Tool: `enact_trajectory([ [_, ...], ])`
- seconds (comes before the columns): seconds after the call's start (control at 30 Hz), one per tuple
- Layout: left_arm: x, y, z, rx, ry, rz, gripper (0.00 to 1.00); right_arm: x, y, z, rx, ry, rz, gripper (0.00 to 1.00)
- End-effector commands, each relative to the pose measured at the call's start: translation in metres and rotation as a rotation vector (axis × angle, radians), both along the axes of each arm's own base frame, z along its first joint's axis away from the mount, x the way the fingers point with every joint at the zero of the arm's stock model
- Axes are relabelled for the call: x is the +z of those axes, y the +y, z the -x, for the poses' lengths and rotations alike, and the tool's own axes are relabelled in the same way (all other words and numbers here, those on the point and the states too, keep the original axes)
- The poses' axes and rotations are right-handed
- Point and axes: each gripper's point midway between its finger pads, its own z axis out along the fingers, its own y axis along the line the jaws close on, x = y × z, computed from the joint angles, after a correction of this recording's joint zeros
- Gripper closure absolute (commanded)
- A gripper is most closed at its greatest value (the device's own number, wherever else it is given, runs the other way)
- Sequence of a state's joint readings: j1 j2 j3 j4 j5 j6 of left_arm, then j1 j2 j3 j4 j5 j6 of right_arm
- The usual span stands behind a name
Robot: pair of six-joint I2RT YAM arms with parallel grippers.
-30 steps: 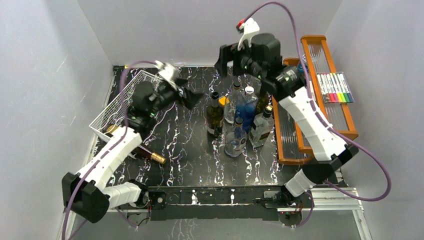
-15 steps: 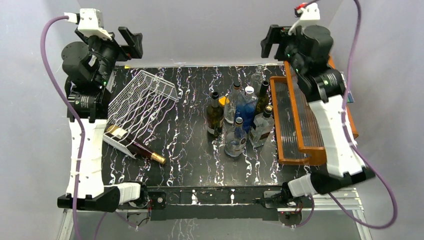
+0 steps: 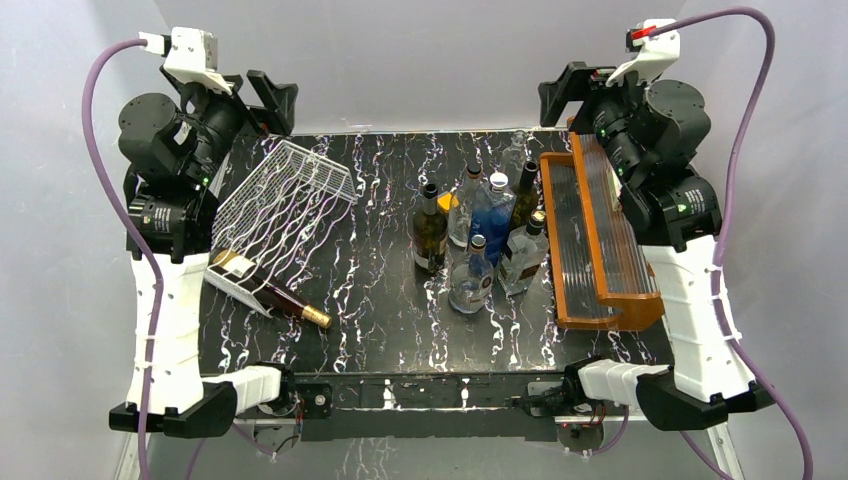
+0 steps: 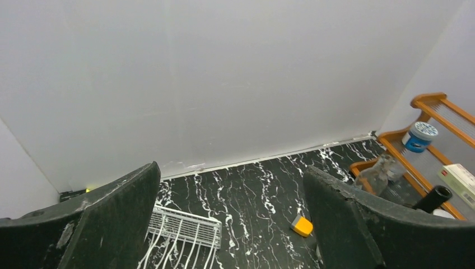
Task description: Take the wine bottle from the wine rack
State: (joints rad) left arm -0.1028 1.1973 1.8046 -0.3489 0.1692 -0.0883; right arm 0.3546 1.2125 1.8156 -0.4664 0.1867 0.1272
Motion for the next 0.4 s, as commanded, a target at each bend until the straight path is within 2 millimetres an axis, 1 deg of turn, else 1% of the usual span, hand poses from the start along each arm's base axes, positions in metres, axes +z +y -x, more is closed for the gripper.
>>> enact_trajectory([
  [0.0, 0.0125, -0.0073, 0.0229, -0.043, -0.051, -0.022, 0.02, 0.0158, -0.0005, 0.0053, 0.007, -0.059, -0.027, 0.02],
  [0.2, 0.0113, -0.0087, 0.025, -0.045, -0.051, -0.032, 0.02, 0.0175, -0.0042, 0.0093, -0.005, -0.071, -0.041, 0.02],
  [0.27, 0.0102, -0.0092, 0.025, -0.047, -0.049, -0.034, 0.02, 0.0114, -0.0012, 0.0102, 0.014, -0.076, -0.026, 0.02],
  [0.37, 0.009, -0.0095, 0.0248, -0.047, -0.046, -0.035, 0.02, 0.0092, -0.007, 0.0127, -0.011, -0.081, -0.025, 0.02],
])
